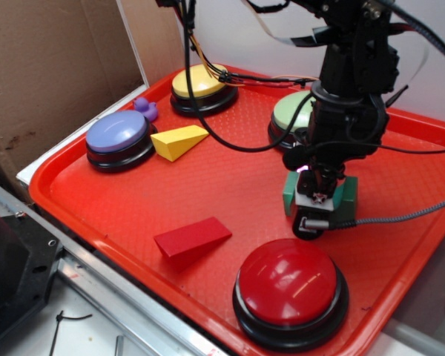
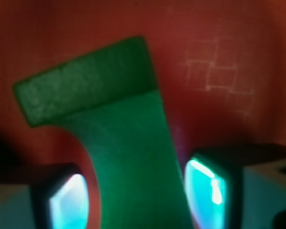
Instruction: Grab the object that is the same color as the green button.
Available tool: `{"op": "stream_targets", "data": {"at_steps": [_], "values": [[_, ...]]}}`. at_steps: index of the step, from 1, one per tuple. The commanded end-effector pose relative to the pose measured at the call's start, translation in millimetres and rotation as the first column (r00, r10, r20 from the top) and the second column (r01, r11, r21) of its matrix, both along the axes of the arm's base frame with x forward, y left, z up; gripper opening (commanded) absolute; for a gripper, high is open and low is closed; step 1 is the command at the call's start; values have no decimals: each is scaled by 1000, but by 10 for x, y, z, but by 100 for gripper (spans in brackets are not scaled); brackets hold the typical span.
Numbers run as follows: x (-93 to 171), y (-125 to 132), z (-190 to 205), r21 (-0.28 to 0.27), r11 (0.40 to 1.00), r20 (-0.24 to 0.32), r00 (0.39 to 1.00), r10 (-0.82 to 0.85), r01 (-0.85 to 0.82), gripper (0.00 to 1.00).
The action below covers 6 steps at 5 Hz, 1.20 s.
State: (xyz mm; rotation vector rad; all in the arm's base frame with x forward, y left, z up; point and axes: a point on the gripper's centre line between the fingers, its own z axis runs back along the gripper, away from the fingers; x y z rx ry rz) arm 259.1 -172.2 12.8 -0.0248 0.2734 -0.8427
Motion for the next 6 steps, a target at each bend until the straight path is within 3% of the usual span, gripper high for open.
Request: {"op": "stream_targets", "data": {"at_steps": [1, 2, 3, 4, 5, 6], "values": [[-153, 1, 353, 36, 999, 95, 995, 1, -5, 0], [-301, 78, 753, 47, 992, 122, 986, 114, -120, 0], [-822, 165, 1227, 143, 918, 214, 917, 337, -371, 0], [-1244, 198, 1672, -27, 808, 223, 785, 578, -588, 0], [-1413, 204, 2123, -118, 747, 271, 702, 658, -655, 0], [-1465, 270, 2618, -160, 745, 276, 695, 664, -648, 0]]}}
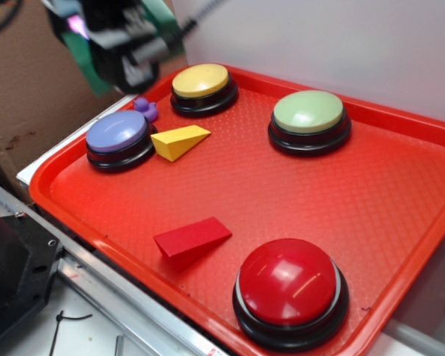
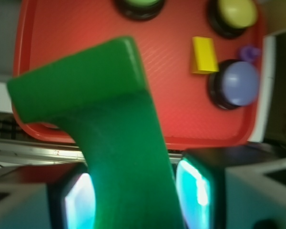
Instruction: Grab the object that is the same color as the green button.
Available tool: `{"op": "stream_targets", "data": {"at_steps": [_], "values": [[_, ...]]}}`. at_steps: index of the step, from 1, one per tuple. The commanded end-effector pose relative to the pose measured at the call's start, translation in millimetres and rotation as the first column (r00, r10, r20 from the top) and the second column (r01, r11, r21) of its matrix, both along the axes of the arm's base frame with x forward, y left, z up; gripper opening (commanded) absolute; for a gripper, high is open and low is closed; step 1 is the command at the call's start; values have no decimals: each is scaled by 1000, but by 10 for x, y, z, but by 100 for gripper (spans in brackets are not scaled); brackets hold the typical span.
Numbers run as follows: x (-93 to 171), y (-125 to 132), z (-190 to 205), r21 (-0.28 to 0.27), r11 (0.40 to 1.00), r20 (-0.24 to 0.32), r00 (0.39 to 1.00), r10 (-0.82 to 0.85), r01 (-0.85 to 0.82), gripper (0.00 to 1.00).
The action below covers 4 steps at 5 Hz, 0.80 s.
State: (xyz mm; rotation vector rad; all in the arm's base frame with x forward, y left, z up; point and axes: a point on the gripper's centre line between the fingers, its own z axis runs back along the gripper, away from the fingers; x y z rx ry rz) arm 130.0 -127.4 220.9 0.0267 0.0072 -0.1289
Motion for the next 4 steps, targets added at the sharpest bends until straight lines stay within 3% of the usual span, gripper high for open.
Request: {"op": "stream_targets", "data": {"at_steps": [1, 2, 3, 4], "values": [[-127, -113, 1034, -46, 998, 75, 996, 38, -35, 0], [48, 40, 1086, -35, 999, 76, 996, 44, -41, 0], [195, 273, 1057, -8, 997, 118, 990, 79, -79, 0], [214, 379, 1000, -26, 993, 152, 982, 116, -113, 0]]}}
